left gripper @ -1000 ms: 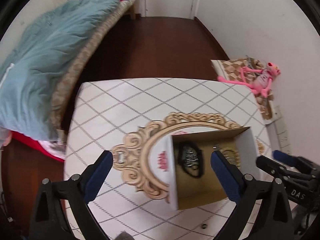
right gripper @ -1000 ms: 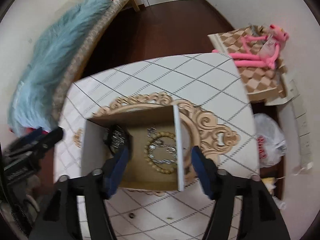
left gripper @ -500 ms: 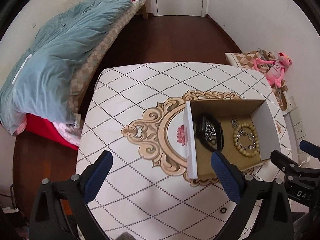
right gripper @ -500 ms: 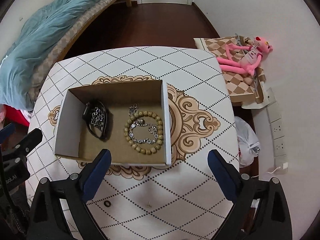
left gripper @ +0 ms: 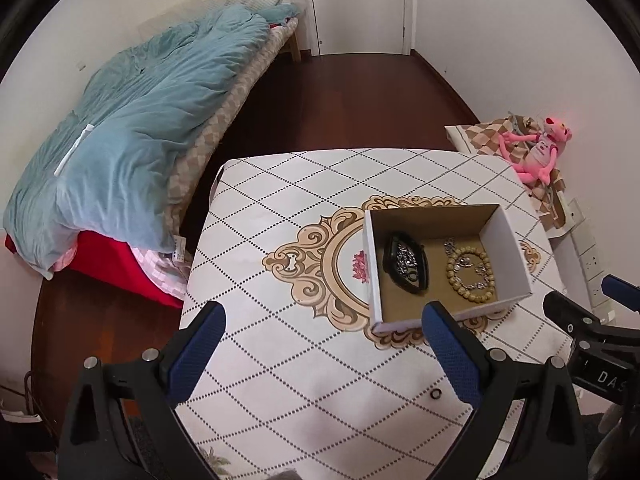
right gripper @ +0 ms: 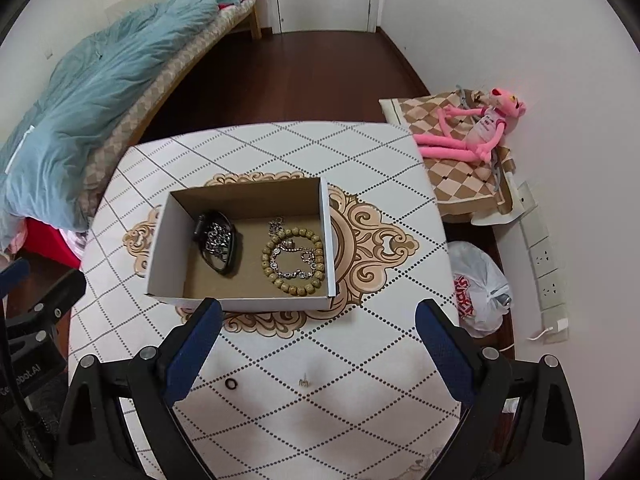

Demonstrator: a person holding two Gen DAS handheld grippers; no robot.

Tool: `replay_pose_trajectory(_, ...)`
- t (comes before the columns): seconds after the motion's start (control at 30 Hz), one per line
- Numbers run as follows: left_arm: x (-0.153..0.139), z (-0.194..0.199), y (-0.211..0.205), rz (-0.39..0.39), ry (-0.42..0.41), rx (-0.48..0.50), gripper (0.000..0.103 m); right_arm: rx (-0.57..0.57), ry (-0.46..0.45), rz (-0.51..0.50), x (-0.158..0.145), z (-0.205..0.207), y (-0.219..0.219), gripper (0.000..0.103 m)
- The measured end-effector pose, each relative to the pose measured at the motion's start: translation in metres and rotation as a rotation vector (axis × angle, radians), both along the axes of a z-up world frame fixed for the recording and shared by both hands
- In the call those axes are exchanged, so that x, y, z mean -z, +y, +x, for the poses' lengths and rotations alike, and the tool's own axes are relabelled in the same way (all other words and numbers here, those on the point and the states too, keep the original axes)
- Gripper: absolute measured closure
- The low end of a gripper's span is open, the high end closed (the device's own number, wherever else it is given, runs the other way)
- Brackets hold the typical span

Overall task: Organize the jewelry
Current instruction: 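Withdraw both tools from the box toward the remaining ring and earring, then grasp the second black ring with the left tool while the right tool grasps the earring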

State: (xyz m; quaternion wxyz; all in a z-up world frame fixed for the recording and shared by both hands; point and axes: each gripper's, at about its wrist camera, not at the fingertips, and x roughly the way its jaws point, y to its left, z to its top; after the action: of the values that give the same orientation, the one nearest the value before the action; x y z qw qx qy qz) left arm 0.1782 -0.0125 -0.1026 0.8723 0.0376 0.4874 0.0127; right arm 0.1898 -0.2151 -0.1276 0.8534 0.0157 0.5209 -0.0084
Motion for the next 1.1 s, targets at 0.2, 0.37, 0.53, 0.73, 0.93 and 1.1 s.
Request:
replay_pose_trajectory(0.2, -0.006, -0.021, -0.003, -0.003, -0.015, 0.005, 0.003, 0.006, -0.032, 0.020, -0.016, -0.024, -0.003, 0.005)
replay_pose_trajectory(0.37, 0.024, -0.031, -0.004, 0.007, 0.040, -0.017, 0.003, 0.020, 0.032, 0.034, 0.020, -0.042, -0.007, 0.005)
replay_pose_trajectory(0.53, 0.069, -0.041, -0.011, 0.056, 0.081, -0.039, 0.003, 0.064, 0.058, 0.136, 0.079, -0.060, -0.015, 0.021)
replay_pose_trajectory(0.73, 0.110, -0.043, -0.013, 0.085, 0.136, -0.044, 0.003, 0.073, 0.045, 0.187, 0.126, -0.070, -0.012, 0.044)
replay_pose_trajectory(0.93, 0.126, -0.042, -0.014, 0.089, 0.165, -0.041, 0.003, 0.059, 0.001, 0.205, 0.137, -0.069, -0.007, 0.061)
replay_pose_trajectory(1.1, 0.134, -0.042, -0.019, 0.088, 0.177, -0.030, 0.003, 0.031, -0.022, 0.166, 0.139, -0.063, 0.002, 0.084)
